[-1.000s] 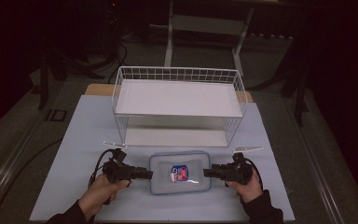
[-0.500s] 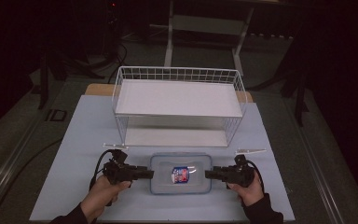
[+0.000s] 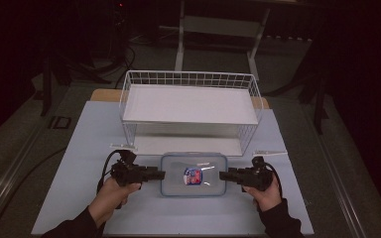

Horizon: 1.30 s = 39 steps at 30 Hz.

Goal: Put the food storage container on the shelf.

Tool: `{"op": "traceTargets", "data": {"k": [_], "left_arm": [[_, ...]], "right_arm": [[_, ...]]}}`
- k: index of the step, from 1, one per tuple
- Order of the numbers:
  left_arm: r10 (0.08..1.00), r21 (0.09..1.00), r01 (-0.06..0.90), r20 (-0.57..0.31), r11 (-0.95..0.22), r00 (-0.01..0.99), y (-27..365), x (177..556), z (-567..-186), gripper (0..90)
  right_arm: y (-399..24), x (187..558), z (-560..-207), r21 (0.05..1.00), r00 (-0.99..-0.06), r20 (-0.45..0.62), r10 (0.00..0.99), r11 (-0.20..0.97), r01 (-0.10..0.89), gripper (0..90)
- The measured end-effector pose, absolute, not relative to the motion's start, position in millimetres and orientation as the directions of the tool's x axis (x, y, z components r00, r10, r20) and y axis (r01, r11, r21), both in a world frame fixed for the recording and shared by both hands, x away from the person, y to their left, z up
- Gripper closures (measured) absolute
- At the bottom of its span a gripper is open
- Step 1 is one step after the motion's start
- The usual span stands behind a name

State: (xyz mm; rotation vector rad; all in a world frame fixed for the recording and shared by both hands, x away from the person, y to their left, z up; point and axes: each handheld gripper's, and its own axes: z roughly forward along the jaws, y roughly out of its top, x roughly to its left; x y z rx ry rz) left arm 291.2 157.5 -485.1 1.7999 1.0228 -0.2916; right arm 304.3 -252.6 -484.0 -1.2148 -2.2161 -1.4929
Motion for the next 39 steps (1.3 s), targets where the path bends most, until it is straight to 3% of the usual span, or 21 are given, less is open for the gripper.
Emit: {"op": "traceTargets", "data": {"k": [26,39], "left_arm": [[0.546,0.697,0.709,-0.555,-0.105,0.627,141.4,340.5,-494.1,56.6],[0.613,0.765,0.644,-0.505,-0.007,0.608,140.5,355.0,-500.8,54.2]], "right_arm": [[-261.5,353.8,-486.8,0.709,-0.618,0.544,0.567,0.083,0.700,52.2],[-252.5,375.4,-491.2,0.760,-0.632,0.498,0.594,0.052,0.648,51.4]]}}
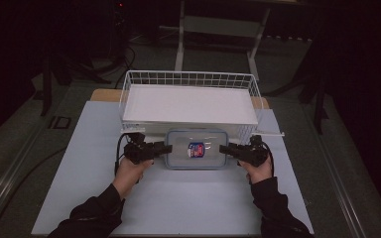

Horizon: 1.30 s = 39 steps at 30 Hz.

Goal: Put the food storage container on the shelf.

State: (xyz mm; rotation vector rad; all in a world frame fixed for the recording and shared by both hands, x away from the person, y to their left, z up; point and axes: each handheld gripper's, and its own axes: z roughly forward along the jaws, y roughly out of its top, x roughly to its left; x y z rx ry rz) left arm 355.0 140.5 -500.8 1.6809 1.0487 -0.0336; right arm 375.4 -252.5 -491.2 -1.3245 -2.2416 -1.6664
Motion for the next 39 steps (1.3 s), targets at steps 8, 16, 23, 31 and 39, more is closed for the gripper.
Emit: {"op": "traceTargets", "data": {"k": [8,16,23,31,39], "left_arm": [[0.615,0.777,0.630,-0.497,0.002,0.612,139.7,361.0,-506.1,53.5],[0.598,0.768,0.636,-0.543,0.070,0.590,141.2,366.7,-513.1,52.6],[0.587,0.733,0.670,-0.595,0.116,0.550,136.7,371.8,-523.4,46.2],[0.653,0.767,0.635,-0.527,0.090,0.544,133.4,372.6,-519.8,42.0],[0.682,0.805,0.592,-0.458,0.045,0.570,130.7,369.8,-510.4,37.3]], "right_arm": [[-251.9,378.8,-498.2,0.796,-0.644,0.471,0.603,0.023,0.605,51.0],[-251.0,380.3,-502.6,0.804,-0.618,0.478,0.624,-0.029,0.593,49.5],[-245.0,380.2,-506.0,0.820,-0.576,0.446,0.686,-0.055,0.570,49.3],[-239.7,380.0,-510.0,0.835,-0.541,0.411,0.734,-0.064,0.547,43.7],[-234.9,376.2,-506.7,0.847,-0.536,0.367,0.760,-0.035,0.531,36.9]]}}
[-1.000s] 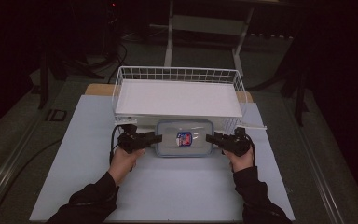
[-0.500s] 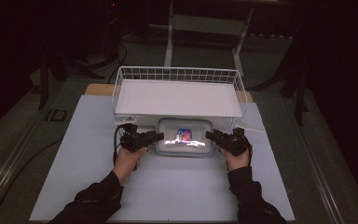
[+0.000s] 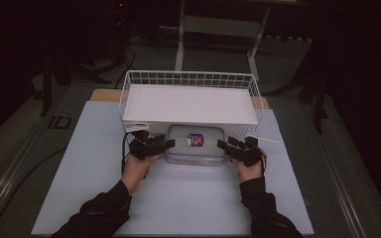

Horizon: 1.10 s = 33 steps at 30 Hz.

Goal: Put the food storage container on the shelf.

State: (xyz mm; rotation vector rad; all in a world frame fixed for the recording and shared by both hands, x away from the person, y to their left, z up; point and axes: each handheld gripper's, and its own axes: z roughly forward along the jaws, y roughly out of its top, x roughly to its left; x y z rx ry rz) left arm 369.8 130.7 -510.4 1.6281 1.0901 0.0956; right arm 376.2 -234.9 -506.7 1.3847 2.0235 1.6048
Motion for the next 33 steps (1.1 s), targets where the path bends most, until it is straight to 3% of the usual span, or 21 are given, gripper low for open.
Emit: {"op": "traceTargets", "data": {"k": [6,10,14,19,20,23,29,33], "left_arm": [[0.653,0.851,0.526,-0.390,-0.014,0.649,131.6,357.2,-501.5,26.3],[0.646,0.853,0.521,-0.386,-0.023,0.659,130.2,347.0,-496.4,15.6],[0.619,0.865,0.500,-0.368,-0.047,0.694,133.4,332.4,-493.7,13.6],[0.599,0.857,0.512,-0.383,-0.054,0.703,136.7,317.9,-493.7,1.4],[0.595,0.857,0.513,-0.382,-0.059,0.707,137.1,314.5,-493.5,1.4],[0.596,0.862,0.498,-0.352,-0.093,0.722,137.4,304.4,-493.4,1.2],[0.610,0.856,0.505,-0.341,-0.112,0.715,141.4,287.5,-498.7,0.5],[0.627,0.862,0.492,-0.319,-0.119,0.711,144.9,281.3,-499.6,0.5]], "right_arm": [[-232.5,364.2,-499.6,0.863,-0.554,0.323,0.768,0.001,0.505,36.9],[-231.6,357.3,-493.4,0.872,-0.570,0.307,0.762,0.015,0.489,36.9],[-226.9,342.3,-481.4,0.886,-0.610,0.312,0.728,0.009,0.464,37.2],[-214.4,326.0,-475.5,0.886,-0.653,0.325,0.684,0.021,0.463,41.6],[-211.8,322.8,-475.3,0.885,-0.661,0.325,0.676,0.029,0.465,43.6],[-204.6,315.1,-475.2,0.884,-0.709,0.317,0.630,0.075,0.461,64.8],[-188.9,308.8,-481.9,0.855,-0.748,0.316,0.584,0.166,0.491,89.7],[-182.0,311.3,-493.1,0.829,-0.739,0.316,0.595,0.206,0.521,89.8]]}}
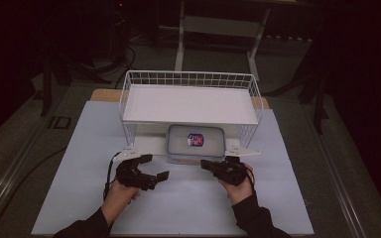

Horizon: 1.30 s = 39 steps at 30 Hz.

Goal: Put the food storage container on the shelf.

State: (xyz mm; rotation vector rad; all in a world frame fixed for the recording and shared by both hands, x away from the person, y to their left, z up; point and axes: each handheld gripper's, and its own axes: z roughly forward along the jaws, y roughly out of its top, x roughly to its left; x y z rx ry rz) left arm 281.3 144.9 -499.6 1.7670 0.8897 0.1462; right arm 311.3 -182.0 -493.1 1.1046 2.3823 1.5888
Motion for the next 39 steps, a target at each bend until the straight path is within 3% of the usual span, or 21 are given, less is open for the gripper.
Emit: {"op": "traceTargets", "data": {"k": [11,39], "left_arm": [[0.643,0.868,0.481,-0.301,-0.120,0.704,146.1,280.8,-505.8,0.5],[0.671,0.884,0.451,-0.261,-0.123,0.694,147.6,278.3,-507.5,0.6]], "right_arm": [[-173.6,330.9,-509.7,0.812,-0.714,0.273,0.645,0.244,0.530,89.8],[-149.1,374.6,-513.8,0.817,-0.659,0.282,0.697,0.186,0.546,89.8]]}}
